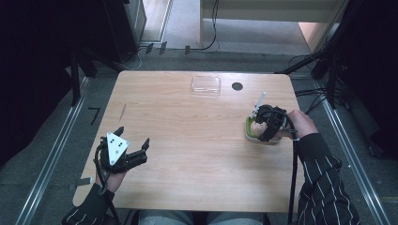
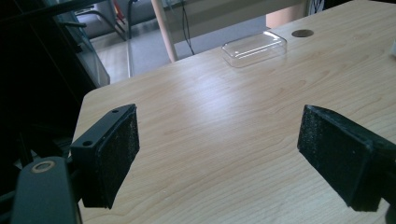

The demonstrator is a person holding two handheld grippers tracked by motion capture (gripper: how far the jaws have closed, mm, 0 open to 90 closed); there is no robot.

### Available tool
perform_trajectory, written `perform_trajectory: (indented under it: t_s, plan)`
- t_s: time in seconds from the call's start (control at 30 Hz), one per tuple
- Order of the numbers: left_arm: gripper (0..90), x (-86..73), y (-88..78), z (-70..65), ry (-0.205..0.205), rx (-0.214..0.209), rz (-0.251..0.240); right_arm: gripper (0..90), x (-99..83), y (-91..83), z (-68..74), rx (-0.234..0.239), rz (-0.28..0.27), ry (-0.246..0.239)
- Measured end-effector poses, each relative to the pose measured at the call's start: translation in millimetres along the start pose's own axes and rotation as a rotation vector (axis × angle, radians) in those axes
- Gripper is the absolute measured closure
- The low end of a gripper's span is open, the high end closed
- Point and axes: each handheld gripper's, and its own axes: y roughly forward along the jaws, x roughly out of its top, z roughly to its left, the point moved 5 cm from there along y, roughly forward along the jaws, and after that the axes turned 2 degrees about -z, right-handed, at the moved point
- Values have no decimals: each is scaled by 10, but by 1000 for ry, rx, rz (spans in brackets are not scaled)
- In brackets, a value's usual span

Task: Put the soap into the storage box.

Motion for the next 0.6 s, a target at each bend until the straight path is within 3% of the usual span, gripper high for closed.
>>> perform_trajectory:
  t_s: [0.6]
  plan:
    - [133,-26,-29,27,-2,11,9,339,-39,98,-156,3,-7,0]
